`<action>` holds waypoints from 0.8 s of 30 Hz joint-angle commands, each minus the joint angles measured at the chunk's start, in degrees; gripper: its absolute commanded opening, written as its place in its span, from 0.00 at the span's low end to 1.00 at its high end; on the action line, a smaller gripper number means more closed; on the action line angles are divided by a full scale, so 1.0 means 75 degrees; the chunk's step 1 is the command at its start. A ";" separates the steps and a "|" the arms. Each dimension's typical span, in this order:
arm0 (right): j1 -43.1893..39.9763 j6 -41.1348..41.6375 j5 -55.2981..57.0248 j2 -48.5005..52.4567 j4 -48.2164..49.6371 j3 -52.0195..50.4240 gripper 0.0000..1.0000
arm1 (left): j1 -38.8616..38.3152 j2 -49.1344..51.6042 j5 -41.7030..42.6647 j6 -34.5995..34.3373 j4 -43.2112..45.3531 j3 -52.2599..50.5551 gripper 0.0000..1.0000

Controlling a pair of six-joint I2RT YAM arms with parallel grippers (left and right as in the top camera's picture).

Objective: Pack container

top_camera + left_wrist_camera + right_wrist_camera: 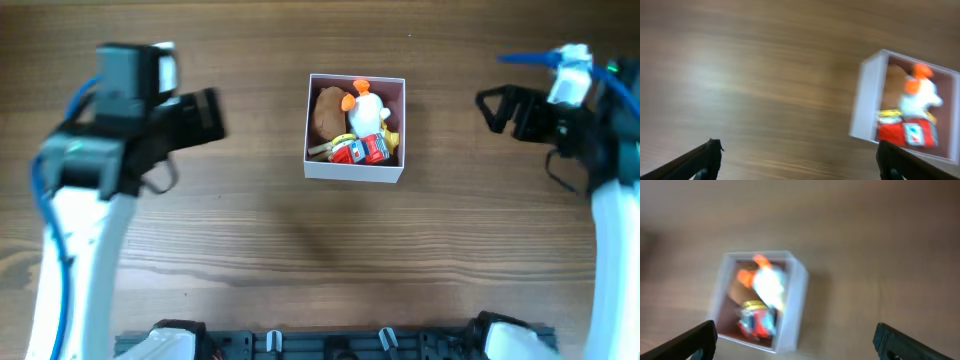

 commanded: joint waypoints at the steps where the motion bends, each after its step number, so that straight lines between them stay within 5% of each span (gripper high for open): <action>1: 0.0035 0.0315 -0.0743 -0.1594 0.0367 0.0079 1.00 | 0.0784 -0.0609 -0.0064 -0.0210 -0.0347 0.0085 1.00; 11: 0.0035 0.1416 -0.0743 -0.3386 0.0391 0.0079 1.00 | 0.1058 -0.0705 -0.0064 -0.0210 -0.0370 0.0085 1.00; 24: 0.0035 0.1413 -0.0740 -0.3177 -0.0061 0.0079 1.00 | 0.1058 -0.0705 -0.0067 -0.0207 -0.0370 0.0085 1.00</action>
